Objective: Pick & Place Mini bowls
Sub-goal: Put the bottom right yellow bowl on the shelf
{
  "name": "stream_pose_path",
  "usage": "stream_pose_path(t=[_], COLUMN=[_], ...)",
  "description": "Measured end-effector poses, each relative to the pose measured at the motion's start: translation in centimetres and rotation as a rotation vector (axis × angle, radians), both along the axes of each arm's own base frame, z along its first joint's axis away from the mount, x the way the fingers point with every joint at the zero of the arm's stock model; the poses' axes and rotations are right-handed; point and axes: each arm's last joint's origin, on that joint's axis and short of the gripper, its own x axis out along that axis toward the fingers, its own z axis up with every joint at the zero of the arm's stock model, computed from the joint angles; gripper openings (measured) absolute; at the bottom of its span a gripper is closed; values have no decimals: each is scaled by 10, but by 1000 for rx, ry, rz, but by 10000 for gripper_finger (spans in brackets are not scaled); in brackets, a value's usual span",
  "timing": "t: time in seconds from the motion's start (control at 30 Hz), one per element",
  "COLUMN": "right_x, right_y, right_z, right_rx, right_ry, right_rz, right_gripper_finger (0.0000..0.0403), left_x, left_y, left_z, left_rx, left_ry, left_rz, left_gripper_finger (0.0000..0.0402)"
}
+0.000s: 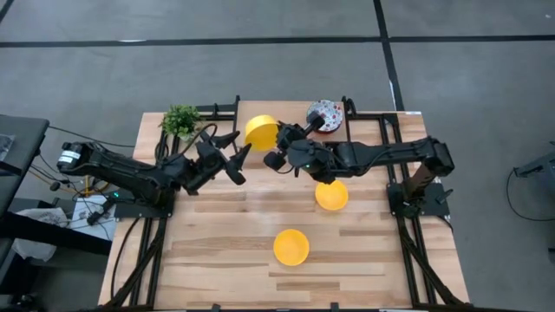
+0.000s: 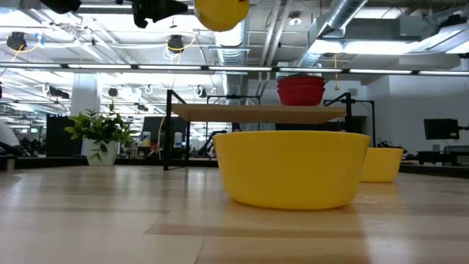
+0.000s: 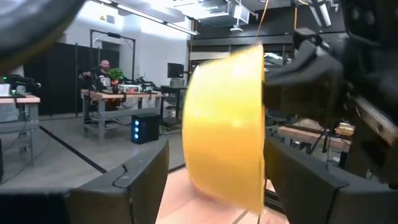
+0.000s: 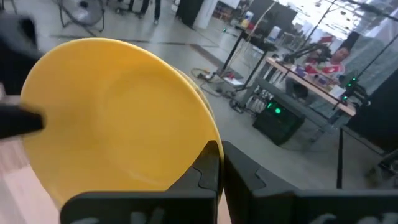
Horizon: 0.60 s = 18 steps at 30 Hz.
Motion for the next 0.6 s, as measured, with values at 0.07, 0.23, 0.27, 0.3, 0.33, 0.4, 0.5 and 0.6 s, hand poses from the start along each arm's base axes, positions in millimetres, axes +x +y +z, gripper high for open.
stream_pose_path(t=[0.07,0.23,0.27,0.3,0.33,0.4,0.5,0.6], right_x=[1,6,7,9,9,11,13,15], right_y=[1,3,3,4,4,5,7,7], right_z=[-2,-8,-7,-7,-7,-7,-8,-10], right_rx=[6,-12,-15,-20,-23,-34,-43,-54], right_ry=[7,38,33,26,20,29,28,41], right_rz=[16,23,25,23,23,35,42,34], right_gripper_finger=[0,0,0,0,0,0,0,0], left_x=[0,0,0,0,0,0,0,0], left_y=[2,5,5,5,5,5,5,6], left_z=[0,0,0,0,0,-1,-1,-1], left_rx=[-1,-8,-11,-12,-12,-12,-12,-21], left_ry=[0,-1,0,1,2,8,7,9], left_rz=[8,33,43,47,48,49,50,77], left_gripper_finger=[260,256,251,245,237,216,178,130])
